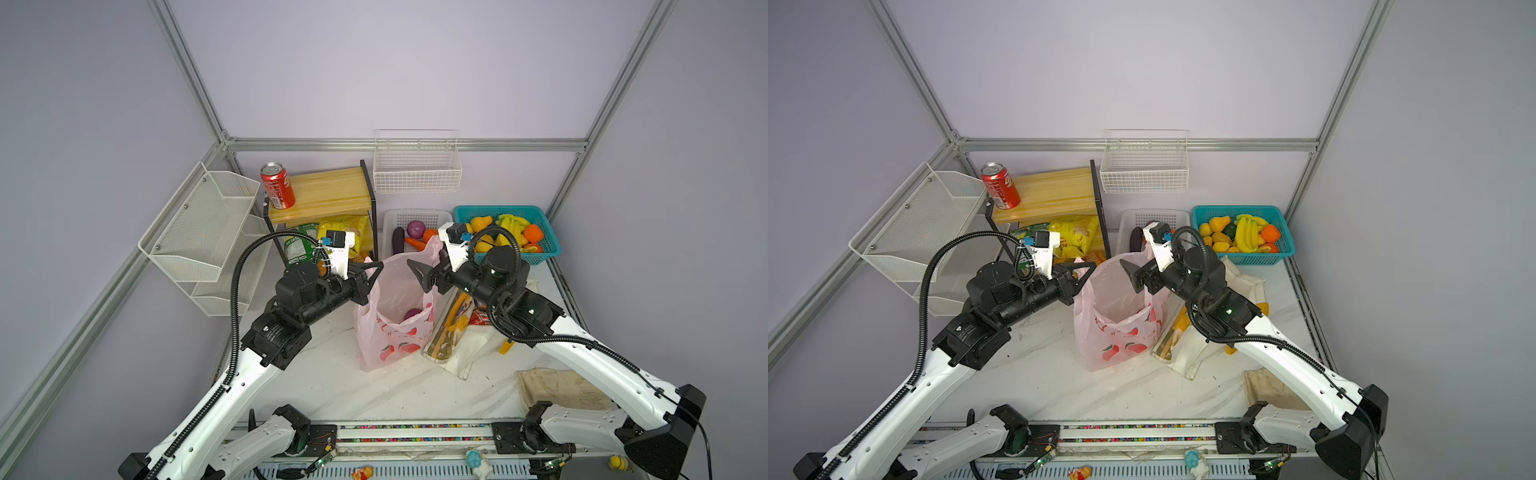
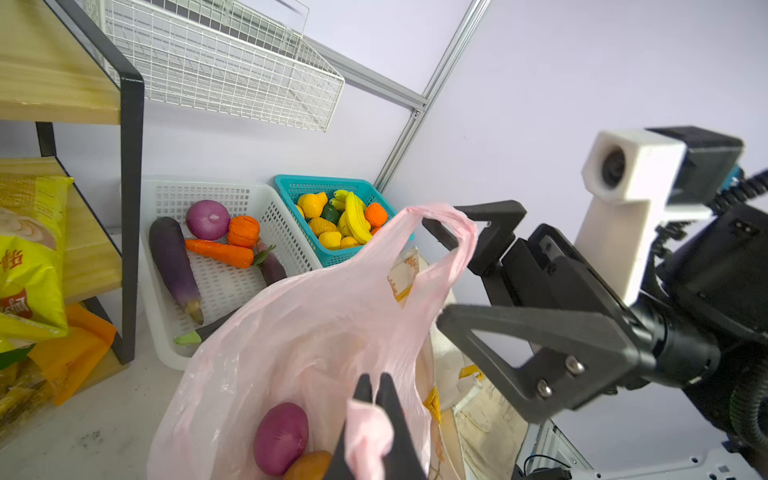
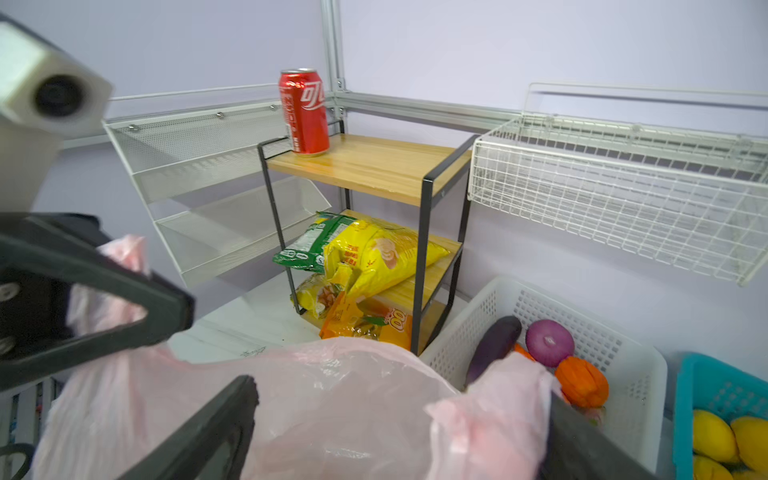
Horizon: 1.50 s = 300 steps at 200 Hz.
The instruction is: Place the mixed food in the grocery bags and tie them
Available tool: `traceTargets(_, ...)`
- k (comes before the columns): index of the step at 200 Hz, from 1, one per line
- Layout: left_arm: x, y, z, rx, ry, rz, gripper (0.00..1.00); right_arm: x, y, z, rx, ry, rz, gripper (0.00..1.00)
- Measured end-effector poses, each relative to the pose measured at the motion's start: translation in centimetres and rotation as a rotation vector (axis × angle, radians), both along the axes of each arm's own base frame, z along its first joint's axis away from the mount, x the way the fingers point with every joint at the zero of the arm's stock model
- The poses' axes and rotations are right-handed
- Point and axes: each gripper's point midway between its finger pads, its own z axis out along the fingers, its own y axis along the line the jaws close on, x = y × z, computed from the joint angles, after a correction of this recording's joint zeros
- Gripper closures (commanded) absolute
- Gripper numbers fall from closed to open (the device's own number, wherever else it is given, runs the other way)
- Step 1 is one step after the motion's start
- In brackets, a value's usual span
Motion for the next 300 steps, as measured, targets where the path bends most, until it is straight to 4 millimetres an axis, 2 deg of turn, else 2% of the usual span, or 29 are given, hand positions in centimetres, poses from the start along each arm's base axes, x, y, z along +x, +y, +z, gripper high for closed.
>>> traceTargets(17, 0.0, 0.0, 0.0, -0.012, 0.009, -0.002, 1.00, -1.3, 0.9, -0.7, -0.002, -0.031, 0.030, 0.03)
traceTargets(39, 0.0, 0.1, 0.1, -0.028, 0.023, -0.006, 1.00, -1.0, 1.4, -1.6, -0.026, -0.029, -0.002, 0.03)
traceTargets(71, 0.1, 0.6, 0.6, -0.062, 0.034, 0.001, 1.00, -2.4, 1.7, -1.3, -0.007, -0.068, 0.047, 0.03)
traceTargets(87, 0.1, 1.0, 1.0, -0.086, 0.034, 0.004, 1.00, -3.0, 1.7, -0.5, 0.005, -0.081, 0.032, 0.03)
traceTargets(129, 0.2, 1.5, 1.2, -0.120, 0.055, 0.001, 1.00, -2.0, -0.1, 3.6, 0.033, -0.114, -0.097, 0.03)
traceTargets(144, 0.3, 1.6, 1.3, -0.125, 0.058, 0.001, 1.00, -2.3, -0.2, 4.1, 0.035, -0.126, -0.084, 0.03)
traceTargets(158, 0.3, 1.6, 1.3, -0.128, 0.061, -0.002, 1.00, -2.1, -0.2, 3.7, 0.025, -0.111, -0.095, 0.03)
traceTargets(178, 0.3, 1.7, 1.3, -0.128, 0.062, -0.006, 1.00, -0.6, -0.2, 2.7, -0.023, -0.073, -0.166, 0.03)
traceTargets(192, 0.4, 1.9, 1.3, -0.128, 0.062, 0.000, 1.00, -0.1, -0.2, 1.5, -0.065, -0.046, -0.182, 0.03)
traceTargets(225, 1.2, 3.5, 1.3, -0.129, 0.060, 0.051, 1.00, -0.4, -0.6, -1.2, -0.136, 0.040, -0.131, 0.02)
traceTargets(244, 1.7, 4.5, 1.4, -0.131, 0.055, 0.086, 1.00, -0.4, -2.0, -2.2, -0.151, 0.105, -0.110, 0.03)
traceTargets(272, 2.0, 5.1, 1.3, -0.131, 0.055, 0.105, 1.00, -0.9, -4.4, -2.7, -0.153, 0.175, -0.126, 0.03)
traceTargets(300, 2.1, 5.2, 1.3, -0.131, 0.056, 0.108, 1.00, -2.4, -5.6, -1.7, -0.144, 0.192, -0.112, 0.03)
